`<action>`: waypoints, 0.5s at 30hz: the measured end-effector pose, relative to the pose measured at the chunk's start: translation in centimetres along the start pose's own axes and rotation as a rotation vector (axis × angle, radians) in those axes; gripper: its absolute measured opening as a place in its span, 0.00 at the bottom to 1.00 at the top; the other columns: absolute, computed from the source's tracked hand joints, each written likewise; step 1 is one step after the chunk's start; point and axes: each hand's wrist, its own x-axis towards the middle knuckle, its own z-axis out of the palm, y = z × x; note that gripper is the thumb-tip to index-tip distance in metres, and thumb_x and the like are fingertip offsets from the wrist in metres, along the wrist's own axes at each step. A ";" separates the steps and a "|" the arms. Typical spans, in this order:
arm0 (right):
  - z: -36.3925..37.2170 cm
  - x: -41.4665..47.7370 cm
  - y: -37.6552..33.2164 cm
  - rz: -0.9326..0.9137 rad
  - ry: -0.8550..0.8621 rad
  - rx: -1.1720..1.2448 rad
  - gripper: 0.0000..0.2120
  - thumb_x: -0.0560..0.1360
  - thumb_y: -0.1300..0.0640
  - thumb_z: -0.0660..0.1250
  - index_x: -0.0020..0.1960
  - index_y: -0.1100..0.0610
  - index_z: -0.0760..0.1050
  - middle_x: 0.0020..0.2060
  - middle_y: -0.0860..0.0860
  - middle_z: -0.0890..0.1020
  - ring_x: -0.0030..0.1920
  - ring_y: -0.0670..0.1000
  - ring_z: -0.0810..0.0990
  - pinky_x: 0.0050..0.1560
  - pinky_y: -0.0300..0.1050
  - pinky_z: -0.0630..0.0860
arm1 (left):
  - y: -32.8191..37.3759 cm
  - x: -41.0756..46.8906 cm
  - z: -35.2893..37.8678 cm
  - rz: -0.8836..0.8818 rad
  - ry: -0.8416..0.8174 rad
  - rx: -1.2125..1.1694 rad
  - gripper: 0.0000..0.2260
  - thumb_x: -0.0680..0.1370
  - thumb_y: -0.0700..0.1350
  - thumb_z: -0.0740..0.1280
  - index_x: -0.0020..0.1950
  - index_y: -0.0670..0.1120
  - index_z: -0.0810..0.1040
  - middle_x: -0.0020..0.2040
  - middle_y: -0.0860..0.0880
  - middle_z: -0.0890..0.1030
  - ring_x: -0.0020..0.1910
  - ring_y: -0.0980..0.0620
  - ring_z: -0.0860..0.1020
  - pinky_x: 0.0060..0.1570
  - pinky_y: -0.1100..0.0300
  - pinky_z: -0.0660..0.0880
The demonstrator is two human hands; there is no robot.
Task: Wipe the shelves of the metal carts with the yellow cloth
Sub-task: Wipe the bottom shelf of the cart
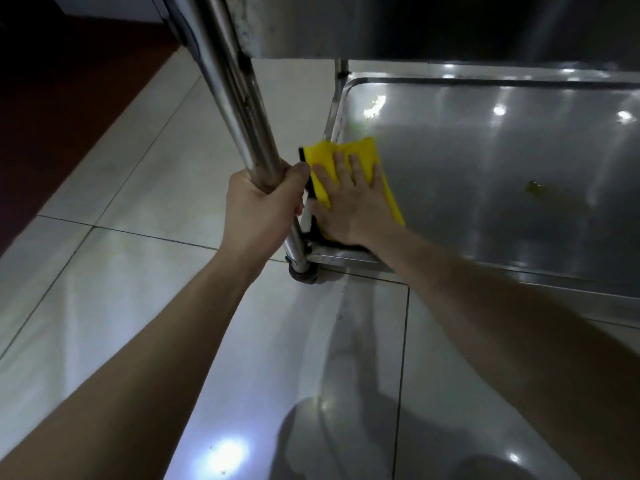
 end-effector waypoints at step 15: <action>-3.6 -19.9 26.3 0.294 -0.043 -0.011 0.34 0.84 0.32 0.52 0.86 0.35 0.44 0.87 0.44 0.44 0.86 0.51 0.44 0.83 0.64 0.47 | 0.8 0.4 -1.0 -0.247 0.158 0.378 0.30 0.74 0.69 0.77 0.62 0.45 0.83 0.54 0.48 0.85 0.56 0.47 0.83 0.57 0.51 0.79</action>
